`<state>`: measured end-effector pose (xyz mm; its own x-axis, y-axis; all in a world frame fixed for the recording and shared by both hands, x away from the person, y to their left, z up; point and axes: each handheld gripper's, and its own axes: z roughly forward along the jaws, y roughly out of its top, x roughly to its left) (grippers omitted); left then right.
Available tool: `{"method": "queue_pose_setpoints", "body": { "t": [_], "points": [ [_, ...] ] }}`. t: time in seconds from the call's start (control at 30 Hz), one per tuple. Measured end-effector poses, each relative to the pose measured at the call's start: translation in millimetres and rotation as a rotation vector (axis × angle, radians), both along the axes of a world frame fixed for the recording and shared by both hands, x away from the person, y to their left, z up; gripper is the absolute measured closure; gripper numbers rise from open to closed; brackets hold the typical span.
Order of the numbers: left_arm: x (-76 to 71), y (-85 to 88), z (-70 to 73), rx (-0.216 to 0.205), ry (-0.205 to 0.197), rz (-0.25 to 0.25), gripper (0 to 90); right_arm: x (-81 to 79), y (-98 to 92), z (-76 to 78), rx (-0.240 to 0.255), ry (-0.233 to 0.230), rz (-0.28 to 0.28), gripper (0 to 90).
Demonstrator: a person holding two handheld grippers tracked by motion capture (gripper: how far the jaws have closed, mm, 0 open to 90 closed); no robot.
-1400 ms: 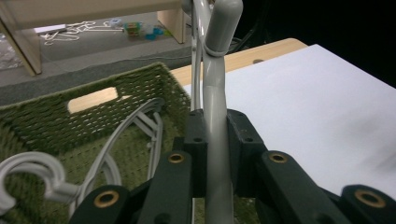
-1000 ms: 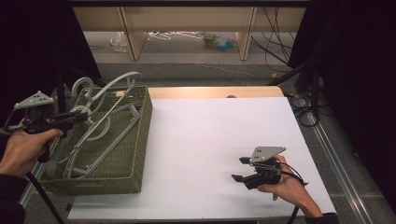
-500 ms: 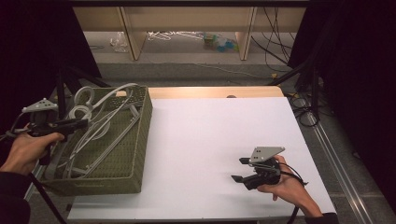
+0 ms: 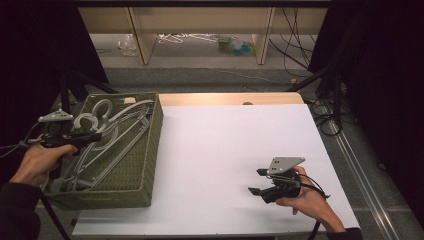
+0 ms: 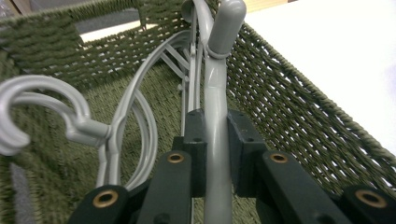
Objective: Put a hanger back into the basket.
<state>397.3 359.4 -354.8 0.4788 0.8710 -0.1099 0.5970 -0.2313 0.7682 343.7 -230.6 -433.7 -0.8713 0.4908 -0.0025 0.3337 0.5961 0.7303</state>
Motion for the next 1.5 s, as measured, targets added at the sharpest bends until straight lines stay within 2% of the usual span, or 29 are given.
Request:
{"method": "queue_pose_setpoints", "body": {
  "t": [0.03,0.1,0.13,0.17,0.27,0.4,0.47,0.53,0.63,0.67,0.7,0.73,0.8,0.83,0.9,1.0,1.1,1.2,1.3,1.47,1.5],
  "points": [
    [3.1,-0.5,-4.5,-0.042,0.014,0.028,78.9,-0.1,0.1,0.1,-0.002,0.003,-0.004,32.1],
    [7.1,1.3,-11.6,-0.062,0.037,0.034,78.9,0.1,0.3,-0.6,-0.004,0.000,-0.003,32.1],
    [8.2,0.0,-15.4,-0.087,0.044,0.049,78.9,0.0,0.3,-0.8,-0.008,0.000,0.003,32.1],
    [8.7,0.4,-17.9,-0.090,0.046,0.048,78.7,-0.6,0.5,-1.0,-0.007,0.001,0.001,32.1],
    [7.7,4.2,-27.8,-0.139,0.070,0.087,77.9,0.0,0.7,-1.3,-0.008,0.000,0.001,32.1],
    [7.5,10.7,-41.5,-0.141,0.105,0.138,76.1,-0.5,1.6,-0.9,-0.011,0.005,0.001,32.1],
    [7.0,13.2,-43.4,-0.158,0.095,0.170,75.4,-0.5,2.1,-1.0,-0.010,0.001,0.004,32.1],
    [7.4,14.0,-43.2,-0.121,0.093,0.188,74.9,-0.2,2.0,-0.9,-0.011,0.006,0.002,32.1],
    [9.7,14.6,-44.2,-0.036,0.098,0.229,74.7,0.0,2.0,-1.6,-0.011,0.006,0.000,32.1],
    [10.9,15.2,-45.8,-0.025,0.096,0.245,74.8,-0.2,2.1,-1.7,-0.011,0.008,0.002,32.1],
    [12.0,17.1,-47.4,-0.013,0.102,0.248,74.3,-0.2,2.2,-1.7,-0.013,0.006,0.000,32.1],
    [12.0,19.1,-46.1,0.020,0.129,0.236,73.6,-0.1,2.1,-1.5,-0.013,0.004,0.000,32.1],
    [13.3,17.2,-47.9,0.033,0.119,0.253,72.1,-0.2,2.0,-1.6,-0.012,0.004,0.000,32.1],
    [14.2,16.5,-48.8,0.073,0.123,0.244,71.3,-0.1,1.9,-1.6,-0.013,0.004,0.001,32.1],
    [15.4,15.1,-50.3,0.095,0.138,0.250,69.0,0.1,2.0,-1.7,-0.012,0.008,0.001,32.1],
    [16.8,16.8,-51.8,0.083,0.145,0.267,67.3,-0.1,1.8,-1.7,-0.012,0.005,0.002,32.1],
    [15.3,15.8,-50.9,0.096,0.138,0.286,66.7,0.4,1.3,-1.8,-0.008,0.002,0.002,32.0],
    [14.3,14.9,-52.7,0.145,0.131,0.304,65.5,0.9,1.2,-2.6,-0.012,0.004,0.004,32.0],
    [14.7,17.0,-54.8,0.133,0.133,0.333,63.7,0.5,1.8,-3.0,-0.017,0.010,0.008,31.9],
    [12.0,16.9,-54.6,0.197,0.121,0.331,64.6,0.8,1.8,-3.4,-0.018,0.013,0.008,31.9],
    [11.7,16.4,-55.1,0.221,0.122,0.319,66.1,0.5,1.9,-3.7,-0.017,0.012,0.006,31.9]
  ]
}}
